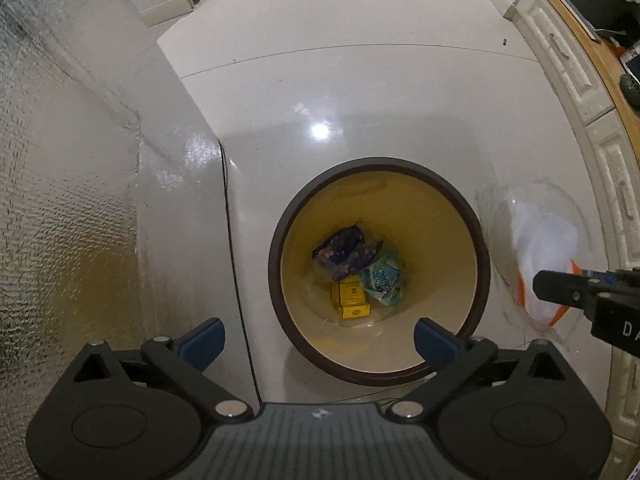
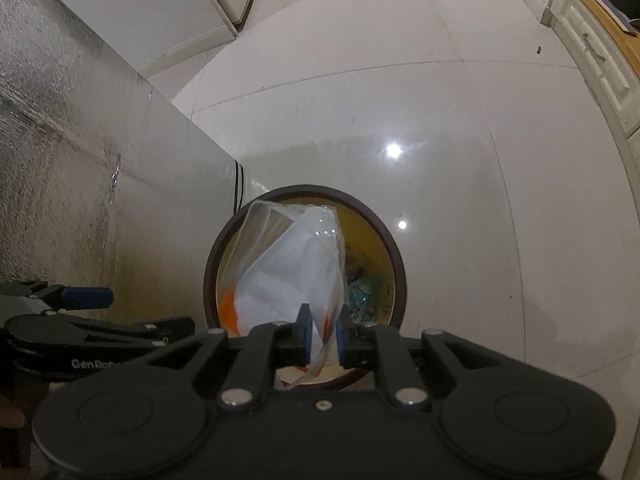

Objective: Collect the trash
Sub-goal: 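Open the left tool over the bin while the right tool releases the clear bag, then move both open tools back toward the trash on the table, then grasp the red snack packet with the left tool while the right tool grasps white plastic bags, then lift the packet and white bags and carry them toward the bin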

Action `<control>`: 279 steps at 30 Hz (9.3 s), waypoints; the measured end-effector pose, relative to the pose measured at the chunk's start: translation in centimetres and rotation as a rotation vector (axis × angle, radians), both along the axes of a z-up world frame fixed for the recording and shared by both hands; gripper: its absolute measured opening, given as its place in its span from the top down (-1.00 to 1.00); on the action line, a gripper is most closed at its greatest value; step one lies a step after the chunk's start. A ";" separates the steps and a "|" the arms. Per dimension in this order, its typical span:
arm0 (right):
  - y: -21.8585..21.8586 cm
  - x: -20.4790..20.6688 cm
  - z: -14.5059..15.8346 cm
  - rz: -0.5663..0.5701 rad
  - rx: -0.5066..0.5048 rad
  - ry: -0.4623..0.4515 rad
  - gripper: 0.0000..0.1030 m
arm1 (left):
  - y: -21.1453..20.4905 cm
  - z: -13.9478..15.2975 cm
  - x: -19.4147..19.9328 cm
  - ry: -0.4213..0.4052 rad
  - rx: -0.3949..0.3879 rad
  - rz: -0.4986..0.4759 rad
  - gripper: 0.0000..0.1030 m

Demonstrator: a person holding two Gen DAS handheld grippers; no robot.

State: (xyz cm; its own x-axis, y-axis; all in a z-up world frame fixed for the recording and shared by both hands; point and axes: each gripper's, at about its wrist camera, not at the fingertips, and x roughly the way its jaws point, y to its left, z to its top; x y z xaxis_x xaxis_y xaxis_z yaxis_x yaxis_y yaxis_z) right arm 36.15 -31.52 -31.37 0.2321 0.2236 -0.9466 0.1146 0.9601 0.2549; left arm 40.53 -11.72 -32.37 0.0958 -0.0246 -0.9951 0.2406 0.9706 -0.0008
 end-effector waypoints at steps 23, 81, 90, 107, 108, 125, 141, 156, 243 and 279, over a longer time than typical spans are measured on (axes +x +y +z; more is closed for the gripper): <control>0.8 0.0 -0.2 0.053 -0.039 0.040 0.40 | 0.2 0.4 -0.1 0.023 -0.001 0.003 -1.00; -2.0 -10.7 19.7 -0.106 -0.209 -0.472 -1.00 | 2.8 22.3 -10.1 -0.523 -0.122 0.038 -1.00; -1.6 -13.0 24.8 -0.132 -0.222 -0.676 -1.00 | 2.5 26.8 -13.2 -0.704 -0.165 0.006 -1.00; 1.6 -17.3 32.5 -0.131 -0.185 -0.980 -1.00 | 5.0 37.4 -21.1 -1.010 -0.309 -0.006 -1.00; 1.9 -17.5 32.9 -0.127 -0.182 -0.993 -1.00 | 5.4 38.2 -21.6 -1.029 -0.307 -0.014 -1.00; 8.9 -18.7 38.0 0.065 -0.055 -1.175 -1.00 | 16.0 47.1 -26.3 -1.212 -0.195 -0.098 -1.00; 15.5 -12.9 38.2 0.220 0.046 -1.158 -1.00 | 32.7 42.1 -17.8 -1.091 -0.006 0.088 -1.00; 25.3 -4.0 39.3 0.296 0.043 -1.006 -1.00 | 41.0 34.4 -11.4 -0.847 -0.168 0.139 -1.00; 34.5 -0.4 41.0 0.518 0.003 -0.831 0.10 | 39.8 36.3 -14.0 -1.010 -0.224 0.291 -0.04; 13.3 -11.5 41.1 0.229 -0.120 -0.879 0.10 | 19.1 40.8 -17.7 -0.979 -0.268 0.039 -0.04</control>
